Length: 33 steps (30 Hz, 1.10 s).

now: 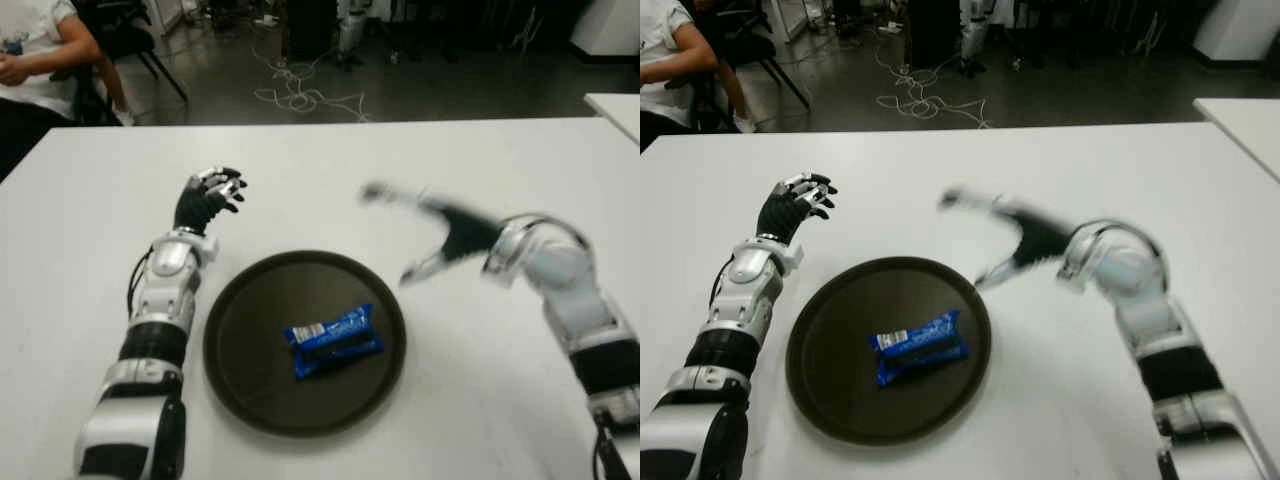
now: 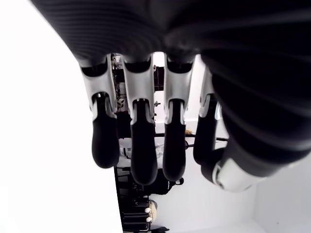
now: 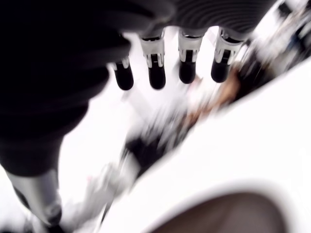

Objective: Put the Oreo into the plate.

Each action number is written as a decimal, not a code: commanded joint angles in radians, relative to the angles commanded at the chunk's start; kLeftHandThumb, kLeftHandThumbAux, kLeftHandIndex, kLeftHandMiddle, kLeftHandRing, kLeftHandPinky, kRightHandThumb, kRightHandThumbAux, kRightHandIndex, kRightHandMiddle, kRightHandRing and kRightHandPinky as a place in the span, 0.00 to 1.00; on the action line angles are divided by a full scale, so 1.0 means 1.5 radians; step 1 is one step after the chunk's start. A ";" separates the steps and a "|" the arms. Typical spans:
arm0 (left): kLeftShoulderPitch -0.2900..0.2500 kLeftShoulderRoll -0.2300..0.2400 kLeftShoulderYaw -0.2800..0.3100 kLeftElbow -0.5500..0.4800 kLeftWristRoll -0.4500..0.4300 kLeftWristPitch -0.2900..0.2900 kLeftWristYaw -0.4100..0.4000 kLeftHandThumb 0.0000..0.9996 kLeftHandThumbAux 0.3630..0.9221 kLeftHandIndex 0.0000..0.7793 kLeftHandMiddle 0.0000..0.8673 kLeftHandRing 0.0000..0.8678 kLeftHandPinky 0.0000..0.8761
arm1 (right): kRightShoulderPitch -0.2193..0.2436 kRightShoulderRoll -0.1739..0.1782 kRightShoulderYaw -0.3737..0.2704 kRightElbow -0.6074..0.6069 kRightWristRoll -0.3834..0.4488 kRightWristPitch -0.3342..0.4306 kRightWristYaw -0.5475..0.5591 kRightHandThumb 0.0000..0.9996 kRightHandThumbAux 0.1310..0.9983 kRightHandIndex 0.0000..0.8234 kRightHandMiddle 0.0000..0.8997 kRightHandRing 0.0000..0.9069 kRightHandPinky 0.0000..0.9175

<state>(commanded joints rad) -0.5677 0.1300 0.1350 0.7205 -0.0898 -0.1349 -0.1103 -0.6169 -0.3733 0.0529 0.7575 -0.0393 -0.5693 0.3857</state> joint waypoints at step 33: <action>-0.007 0.002 0.007 0.019 -0.012 -0.002 -0.027 0.83 0.55 0.54 0.54 0.59 0.65 | -0.052 0.138 -0.138 0.133 0.091 0.284 -0.250 0.02 0.82 0.36 0.48 0.53 0.58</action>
<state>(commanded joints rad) -0.5778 0.1323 0.1453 0.7494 -0.1080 -0.1380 -0.1508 -0.6950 -0.1663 -0.1540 0.9564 0.0965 -0.1440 0.0102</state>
